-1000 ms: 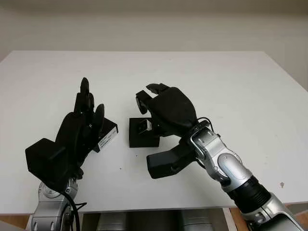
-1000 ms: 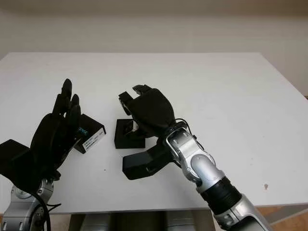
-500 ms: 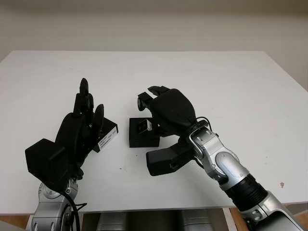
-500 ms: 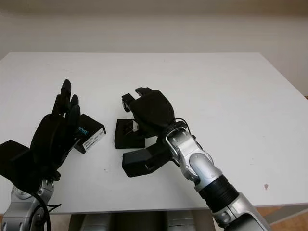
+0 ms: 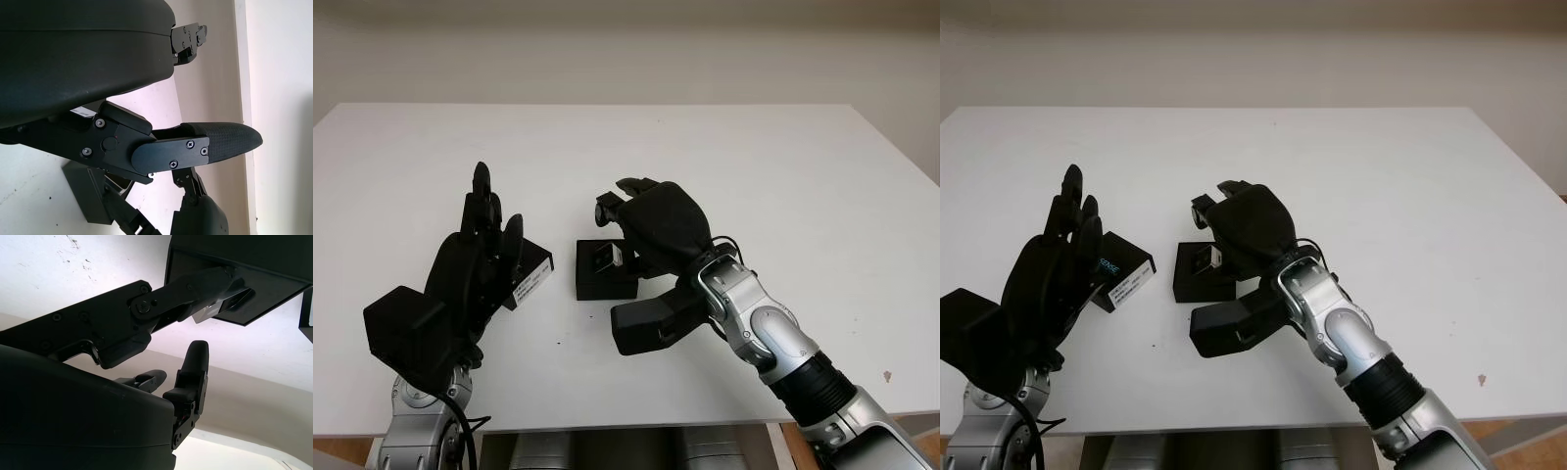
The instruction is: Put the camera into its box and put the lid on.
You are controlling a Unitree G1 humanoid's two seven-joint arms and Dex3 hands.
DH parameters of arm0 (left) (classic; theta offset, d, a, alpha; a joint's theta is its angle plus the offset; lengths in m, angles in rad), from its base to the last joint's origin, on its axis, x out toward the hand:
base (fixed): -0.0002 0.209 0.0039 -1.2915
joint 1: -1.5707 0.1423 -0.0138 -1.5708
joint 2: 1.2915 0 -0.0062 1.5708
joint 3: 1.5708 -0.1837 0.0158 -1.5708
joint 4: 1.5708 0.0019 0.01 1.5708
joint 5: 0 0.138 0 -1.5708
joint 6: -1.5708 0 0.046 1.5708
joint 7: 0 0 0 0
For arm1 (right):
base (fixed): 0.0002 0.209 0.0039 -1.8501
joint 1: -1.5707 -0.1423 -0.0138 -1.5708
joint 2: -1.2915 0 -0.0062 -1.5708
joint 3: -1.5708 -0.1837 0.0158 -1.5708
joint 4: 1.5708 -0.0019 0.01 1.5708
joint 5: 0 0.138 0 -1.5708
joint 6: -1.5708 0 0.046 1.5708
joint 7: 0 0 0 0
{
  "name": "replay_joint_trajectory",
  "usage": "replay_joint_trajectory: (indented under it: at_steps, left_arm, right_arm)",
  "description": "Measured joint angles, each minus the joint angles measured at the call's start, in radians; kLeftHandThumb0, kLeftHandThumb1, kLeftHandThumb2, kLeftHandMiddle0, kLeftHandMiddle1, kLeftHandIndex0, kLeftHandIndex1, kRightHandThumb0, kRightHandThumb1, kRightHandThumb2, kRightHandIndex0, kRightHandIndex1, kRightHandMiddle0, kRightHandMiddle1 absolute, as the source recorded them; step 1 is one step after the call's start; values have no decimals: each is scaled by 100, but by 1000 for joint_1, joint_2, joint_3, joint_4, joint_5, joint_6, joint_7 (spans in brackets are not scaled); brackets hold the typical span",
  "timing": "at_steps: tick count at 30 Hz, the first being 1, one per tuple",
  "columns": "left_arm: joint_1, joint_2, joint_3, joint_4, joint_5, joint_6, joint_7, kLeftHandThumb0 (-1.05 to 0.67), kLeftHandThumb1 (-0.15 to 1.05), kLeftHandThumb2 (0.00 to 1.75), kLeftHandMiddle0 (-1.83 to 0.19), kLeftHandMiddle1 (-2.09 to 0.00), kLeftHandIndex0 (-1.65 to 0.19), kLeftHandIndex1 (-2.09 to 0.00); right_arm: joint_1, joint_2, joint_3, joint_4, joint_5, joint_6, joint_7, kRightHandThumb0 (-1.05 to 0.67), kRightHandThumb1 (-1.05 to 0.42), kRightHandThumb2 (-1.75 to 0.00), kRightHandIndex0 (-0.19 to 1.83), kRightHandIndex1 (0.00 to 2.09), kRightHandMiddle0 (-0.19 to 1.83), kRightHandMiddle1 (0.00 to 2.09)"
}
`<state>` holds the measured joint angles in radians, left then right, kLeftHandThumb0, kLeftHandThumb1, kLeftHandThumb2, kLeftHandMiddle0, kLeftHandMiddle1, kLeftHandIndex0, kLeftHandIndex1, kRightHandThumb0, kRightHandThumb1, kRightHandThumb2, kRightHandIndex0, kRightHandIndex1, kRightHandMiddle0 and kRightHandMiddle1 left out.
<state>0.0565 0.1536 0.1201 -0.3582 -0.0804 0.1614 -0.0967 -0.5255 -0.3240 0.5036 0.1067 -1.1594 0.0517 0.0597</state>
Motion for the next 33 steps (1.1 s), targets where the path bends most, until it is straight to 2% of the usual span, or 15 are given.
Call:
replay_joint_trajectory:
  at_steps: [7, 11, 14, 21, 22, 24, 26, 33]
  left_arm:
    - [2, 0, 0, -1, 0, -1, 0, -83, 105, 57, 19, 0, 19, 0]
    - [3, 0, 0, -1, 1, -4, 0, -84, 105, 57, 19, 0, 19, 0]
    - [4, 0, 0, -1, 1, -4, 0, -84, 105, 57, 19, 0, 19, 0]
    - [8, -5, 0, -3, -9, -4, 0, -83, 105, 57, 19, 0, 19, 0]
    - [8, -5, 0, -3, -9, -4, 0, -83, 105, 57, 19, 0, 19, 0]
    - [8, -5, 0, -3, -8, -4, 0, -84, 105, 57, 19, 0, 19, 0]
    - [8, -5, 0, -3, -8, -4, 1, -84, 105, 56, 19, 0, 19, 0]
    - [8, -6, -1, -3, -3, -4, 3, -84, 105, 56, 19, 0, 19, 0]
  right_arm:
    - [-9, 0, 12, 33, -27, 4, -23, -76, -95, -5, 52, 10, 44, 109]
    - [-18, 2, 22, 59, -27, 4, -52, -72, -94, -6, 54, 11, 46, 121]
    - [-21, 2, 29, 86, -27, -2, -94, -69, -97, -6, 60, 16, 47, 137]
    - [-21, -2, 38, 124, -11, -29, -157, -61, -102, -6, 61, 23, 47, 153]
    - [-21, -3, 39, 126, -7, -31, -160, -61, -103, -6, 58, 29, 45, 156]
    - [-21, -3, 39, 130, 3, -37, -162, -60, -103, -6, 40, 66, 43, 159]
    - [-21, -3, 39, 133, 14, -44, -162, -60, -104, -5, 32, 82, 43, 160]
    - [-22, -11, 39, 138, 39, -66, -157, -62, -103, -5, 26, 90, 40, 159]
